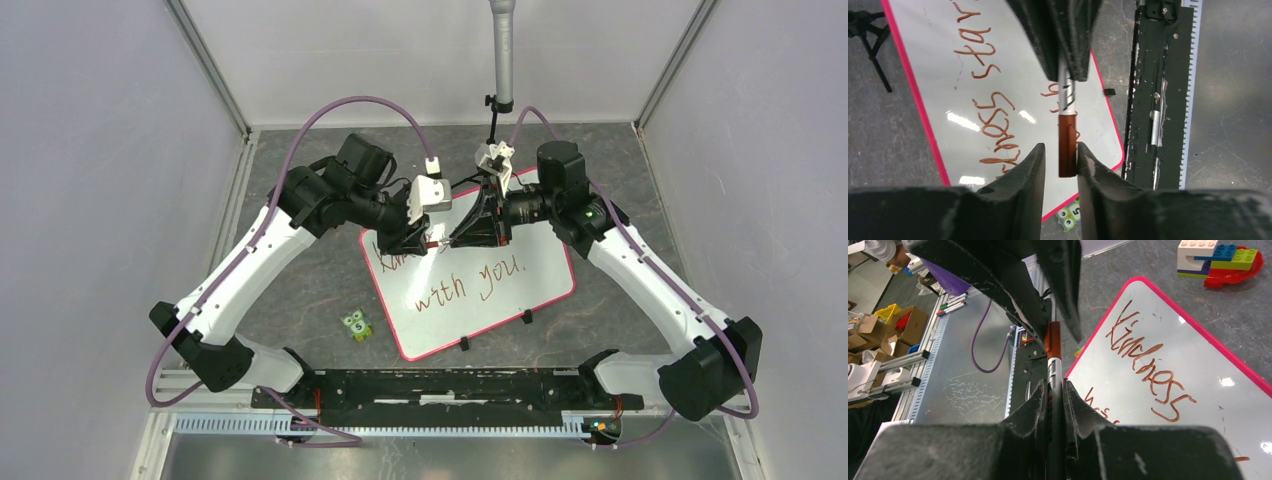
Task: Write a sentence on the whiteboard
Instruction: Pass from the right arm to the left, then put down the whiteboard marker at the center of the board.
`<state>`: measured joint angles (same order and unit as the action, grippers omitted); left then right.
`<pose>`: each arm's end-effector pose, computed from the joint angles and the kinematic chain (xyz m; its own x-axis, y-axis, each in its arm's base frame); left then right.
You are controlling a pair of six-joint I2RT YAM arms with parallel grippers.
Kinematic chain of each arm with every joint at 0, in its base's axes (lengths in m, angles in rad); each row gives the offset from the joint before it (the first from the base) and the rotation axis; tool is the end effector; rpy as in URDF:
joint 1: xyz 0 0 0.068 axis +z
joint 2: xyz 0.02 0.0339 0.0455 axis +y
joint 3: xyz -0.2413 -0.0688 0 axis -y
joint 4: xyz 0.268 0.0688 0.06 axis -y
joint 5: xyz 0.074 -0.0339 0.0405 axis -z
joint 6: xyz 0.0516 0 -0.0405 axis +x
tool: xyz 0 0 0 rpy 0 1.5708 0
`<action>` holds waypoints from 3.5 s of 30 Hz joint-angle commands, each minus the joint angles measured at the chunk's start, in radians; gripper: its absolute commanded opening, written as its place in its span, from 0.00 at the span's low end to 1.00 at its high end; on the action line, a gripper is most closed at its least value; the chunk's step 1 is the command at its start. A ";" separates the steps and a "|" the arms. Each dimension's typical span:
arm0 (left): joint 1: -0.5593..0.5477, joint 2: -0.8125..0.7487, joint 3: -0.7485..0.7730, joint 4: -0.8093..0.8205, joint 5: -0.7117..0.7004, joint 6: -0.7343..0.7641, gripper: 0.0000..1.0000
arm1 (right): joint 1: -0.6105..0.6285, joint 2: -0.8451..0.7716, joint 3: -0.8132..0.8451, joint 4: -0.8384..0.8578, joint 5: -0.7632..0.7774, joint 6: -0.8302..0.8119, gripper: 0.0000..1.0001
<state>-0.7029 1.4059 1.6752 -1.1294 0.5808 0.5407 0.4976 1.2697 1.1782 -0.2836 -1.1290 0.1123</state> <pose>0.2100 -0.2150 0.3919 -0.0770 0.6293 -0.7734 0.9951 0.0963 -0.0207 0.2503 0.1890 0.3440 -0.4256 -0.1767 -0.8875 -0.9012 -0.0060 0.4334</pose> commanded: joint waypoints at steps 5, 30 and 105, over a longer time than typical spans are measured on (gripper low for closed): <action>-0.071 0.000 0.001 0.067 0.004 -0.009 0.03 | 0.019 -0.025 0.002 0.054 -0.021 0.026 0.00; 0.098 -0.002 -0.023 0.100 0.206 -0.209 0.02 | -0.051 0.012 0.195 -0.199 0.055 -0.198 0.29; 0.999 -0.064 -0.489 0.098 -0.078 0.142 1.00 | -0.734 0.092 0.259 -0.623 0.207 -0.701 0.98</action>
<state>0.2989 1.3495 0.9745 -0.9333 0.4034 0.7780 -0.2119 1.3319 1.3285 -0.9009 -0.9508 -0.5579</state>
